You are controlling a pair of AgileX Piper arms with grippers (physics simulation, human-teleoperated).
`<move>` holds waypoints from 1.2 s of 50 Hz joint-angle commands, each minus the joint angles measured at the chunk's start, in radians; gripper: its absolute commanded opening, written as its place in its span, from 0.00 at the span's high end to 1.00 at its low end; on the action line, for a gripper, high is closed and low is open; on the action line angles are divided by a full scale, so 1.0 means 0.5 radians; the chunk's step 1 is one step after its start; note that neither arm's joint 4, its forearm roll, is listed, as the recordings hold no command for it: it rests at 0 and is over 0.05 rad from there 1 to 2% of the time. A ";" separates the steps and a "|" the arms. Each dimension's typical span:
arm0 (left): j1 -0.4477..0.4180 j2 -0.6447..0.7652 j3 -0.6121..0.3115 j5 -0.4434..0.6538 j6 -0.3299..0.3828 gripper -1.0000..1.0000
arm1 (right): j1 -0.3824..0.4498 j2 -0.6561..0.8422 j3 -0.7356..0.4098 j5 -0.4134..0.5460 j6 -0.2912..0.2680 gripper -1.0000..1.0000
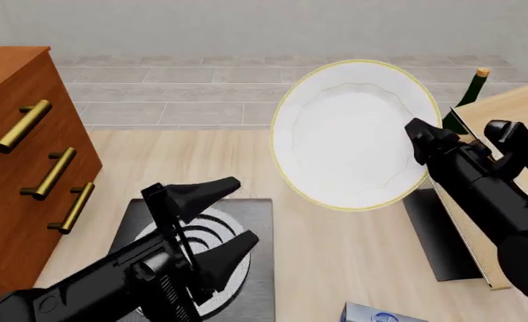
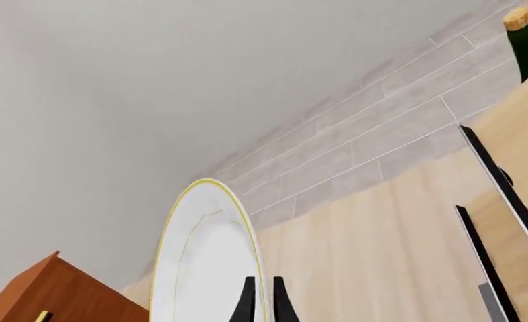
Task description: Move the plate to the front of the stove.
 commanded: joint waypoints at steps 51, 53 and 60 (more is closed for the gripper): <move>0.387 -1.715 0.175 0.948 -0.693 0.00 | 0.113 1.022 -1.020 0.301 -0.038 1.00; 0.384 -1.733 0.179 0.961 -0.688 0.00 | 0.120 1.056 -1.052 0.310 -0.029 1.00; 0.391 -1.787 0.203 0.973 -0.689 0.00 | 0.159 1.154 -1.214 0.392 -0.037 1.00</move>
